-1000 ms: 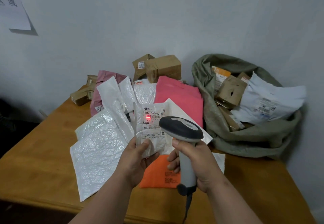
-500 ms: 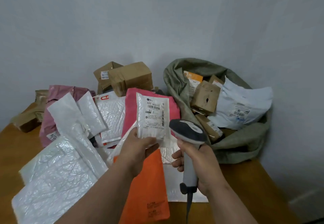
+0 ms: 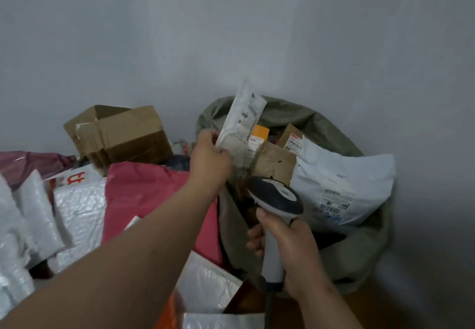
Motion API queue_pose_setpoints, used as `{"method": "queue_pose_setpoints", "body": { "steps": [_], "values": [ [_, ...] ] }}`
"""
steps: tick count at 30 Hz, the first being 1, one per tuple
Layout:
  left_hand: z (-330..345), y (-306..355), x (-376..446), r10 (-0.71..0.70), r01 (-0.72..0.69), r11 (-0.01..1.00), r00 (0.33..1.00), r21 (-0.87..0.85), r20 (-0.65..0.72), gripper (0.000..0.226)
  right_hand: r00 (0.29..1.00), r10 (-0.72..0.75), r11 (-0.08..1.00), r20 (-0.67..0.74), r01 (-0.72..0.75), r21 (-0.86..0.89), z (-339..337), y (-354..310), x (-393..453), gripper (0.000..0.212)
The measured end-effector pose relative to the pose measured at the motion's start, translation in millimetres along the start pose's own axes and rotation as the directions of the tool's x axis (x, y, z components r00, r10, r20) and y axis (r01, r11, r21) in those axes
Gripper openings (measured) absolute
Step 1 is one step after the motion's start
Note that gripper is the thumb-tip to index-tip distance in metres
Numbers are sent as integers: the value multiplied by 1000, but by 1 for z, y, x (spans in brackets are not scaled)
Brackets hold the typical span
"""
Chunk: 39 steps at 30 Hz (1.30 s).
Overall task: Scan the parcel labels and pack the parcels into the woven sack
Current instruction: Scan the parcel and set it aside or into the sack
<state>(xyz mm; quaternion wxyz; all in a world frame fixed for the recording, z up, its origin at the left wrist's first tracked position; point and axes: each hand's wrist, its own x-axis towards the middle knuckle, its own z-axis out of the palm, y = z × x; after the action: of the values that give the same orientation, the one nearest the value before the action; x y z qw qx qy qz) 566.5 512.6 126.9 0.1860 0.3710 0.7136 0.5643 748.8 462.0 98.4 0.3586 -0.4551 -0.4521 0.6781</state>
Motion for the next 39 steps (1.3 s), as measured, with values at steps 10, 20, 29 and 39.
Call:
{"method": "queue_pose_setpoints", "body": {
  "steps": [10,20,29,39],
  "values": [
    [76,28,48,-135,90,987,911,132,390,65,997,47,999,68,-45,-28,-35,-5,54,18],
    [19,-9,6,-45,47,999,991,-12,123,42,997,35,999,68,-34,-19,-12,5,39,14],
    [-95,-73,-85,-182,182,983,982,8,58,35,993,95,988,68,-85,-132,43,49,-33,17],
    [-198,-181,-222,-381,353,865,924,356,11,45,963,266,923,35,-245,-297,79,139,-120,20]
  ]
}}
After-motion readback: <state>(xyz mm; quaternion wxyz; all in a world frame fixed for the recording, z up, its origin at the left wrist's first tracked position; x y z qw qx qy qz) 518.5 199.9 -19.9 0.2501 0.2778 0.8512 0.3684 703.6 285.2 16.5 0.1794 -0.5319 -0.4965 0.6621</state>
